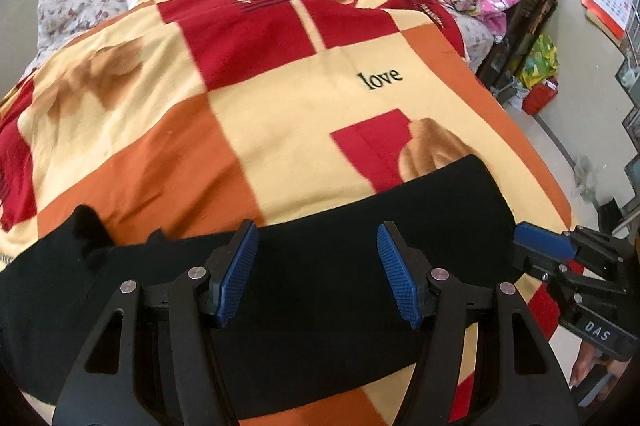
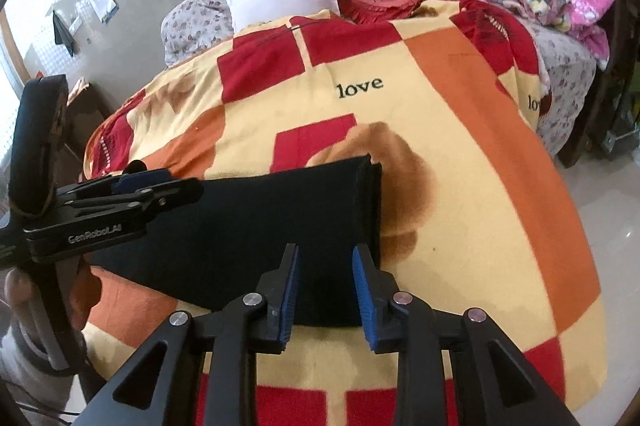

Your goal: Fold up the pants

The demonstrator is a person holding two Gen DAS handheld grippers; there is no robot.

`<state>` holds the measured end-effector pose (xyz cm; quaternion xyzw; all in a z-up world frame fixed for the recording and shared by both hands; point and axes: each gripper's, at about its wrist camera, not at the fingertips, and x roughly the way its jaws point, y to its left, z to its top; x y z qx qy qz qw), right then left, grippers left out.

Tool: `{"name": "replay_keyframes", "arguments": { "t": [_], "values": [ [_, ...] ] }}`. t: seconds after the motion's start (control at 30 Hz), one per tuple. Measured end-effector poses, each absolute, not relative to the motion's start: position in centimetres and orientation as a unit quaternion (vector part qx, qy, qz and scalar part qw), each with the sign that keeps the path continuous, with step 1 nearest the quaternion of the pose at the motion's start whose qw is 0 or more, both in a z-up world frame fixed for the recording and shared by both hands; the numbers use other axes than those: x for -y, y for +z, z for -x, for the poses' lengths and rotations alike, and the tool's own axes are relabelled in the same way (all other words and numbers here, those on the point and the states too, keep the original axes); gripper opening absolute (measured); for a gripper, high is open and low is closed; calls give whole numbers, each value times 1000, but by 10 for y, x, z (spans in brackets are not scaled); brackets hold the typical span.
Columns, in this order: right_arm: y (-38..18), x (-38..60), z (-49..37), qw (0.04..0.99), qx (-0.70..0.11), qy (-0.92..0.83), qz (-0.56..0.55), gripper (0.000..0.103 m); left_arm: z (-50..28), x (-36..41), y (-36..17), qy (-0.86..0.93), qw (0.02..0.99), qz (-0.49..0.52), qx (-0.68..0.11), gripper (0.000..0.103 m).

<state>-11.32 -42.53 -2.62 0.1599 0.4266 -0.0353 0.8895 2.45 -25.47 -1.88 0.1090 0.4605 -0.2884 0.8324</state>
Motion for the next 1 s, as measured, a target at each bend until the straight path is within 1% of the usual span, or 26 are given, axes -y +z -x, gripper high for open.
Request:
{"name": "replay_keyframes", "arguments": {
  "t": [0.1, 0.17, 0.2, 0.23, 0.5, 0.77, 1.0],
  "values": [
    [-28, 428, 118, 889, -426, -36, -164, 30, -25, 265, -22, -299, 826, -117, -463, 62],
    [-30, 430, 120, 888, -428, -42, -165, 34, -26, 271, -24, -308, 820, -120, -467, 62],
    [-31, 432, 121, 886, -430, -44, -166, 38, -27, 275, -25, -315, 816, -120, -471, 62],
    [-32, 433, 123, 885, -431, -45, -169, 39, -27, 278, -26, -318, 813, -120, -473, 62],
    [-39, 440, 128, 881, -435, -46, -181, 40, -32, 302, -28, -353, 791, -113, -487, 62],
    [-47, 441, 129, 883, -426, -31, -197, 40, -37, 337, -37, -377, 772, -139, -493, 62],
    [-49, 438, 127, 888, -410, -15, -205, 44, -44, 365, -46, -398, 749, -139, -511, 62]
  ]
}}
